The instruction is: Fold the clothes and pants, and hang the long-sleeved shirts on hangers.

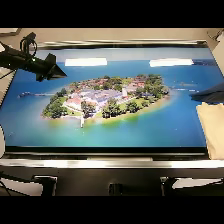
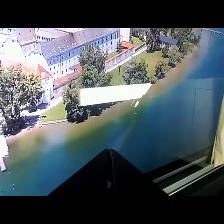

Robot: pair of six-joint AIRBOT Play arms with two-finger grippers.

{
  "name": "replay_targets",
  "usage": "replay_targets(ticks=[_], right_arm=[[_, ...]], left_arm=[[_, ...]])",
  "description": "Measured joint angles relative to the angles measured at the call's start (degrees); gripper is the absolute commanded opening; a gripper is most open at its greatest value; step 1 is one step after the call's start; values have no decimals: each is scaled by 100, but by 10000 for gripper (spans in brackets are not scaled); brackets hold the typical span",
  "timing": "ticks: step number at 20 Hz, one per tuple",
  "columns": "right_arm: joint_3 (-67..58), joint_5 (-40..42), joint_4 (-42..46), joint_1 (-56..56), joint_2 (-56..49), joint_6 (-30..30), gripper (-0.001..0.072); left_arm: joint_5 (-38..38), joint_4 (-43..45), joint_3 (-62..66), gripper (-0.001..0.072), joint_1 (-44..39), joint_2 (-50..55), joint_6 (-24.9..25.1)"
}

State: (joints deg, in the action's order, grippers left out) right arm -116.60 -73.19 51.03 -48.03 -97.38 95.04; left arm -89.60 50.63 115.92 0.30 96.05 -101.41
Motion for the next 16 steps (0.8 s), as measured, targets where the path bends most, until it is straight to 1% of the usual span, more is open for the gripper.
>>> replay_targets(ticks=[5,9,16], right_arm=[[0,-750,1108,-31,509,260,21],[175,-1270,1847,-31,688,378,21],[1355,-1469,2970,-33,748,435,22]], left_arm=[[0,-140,0,15,0,0,-13],[0,-205,0,15,0,0,-15],[0,-219,0,15,-13,0,-13]])
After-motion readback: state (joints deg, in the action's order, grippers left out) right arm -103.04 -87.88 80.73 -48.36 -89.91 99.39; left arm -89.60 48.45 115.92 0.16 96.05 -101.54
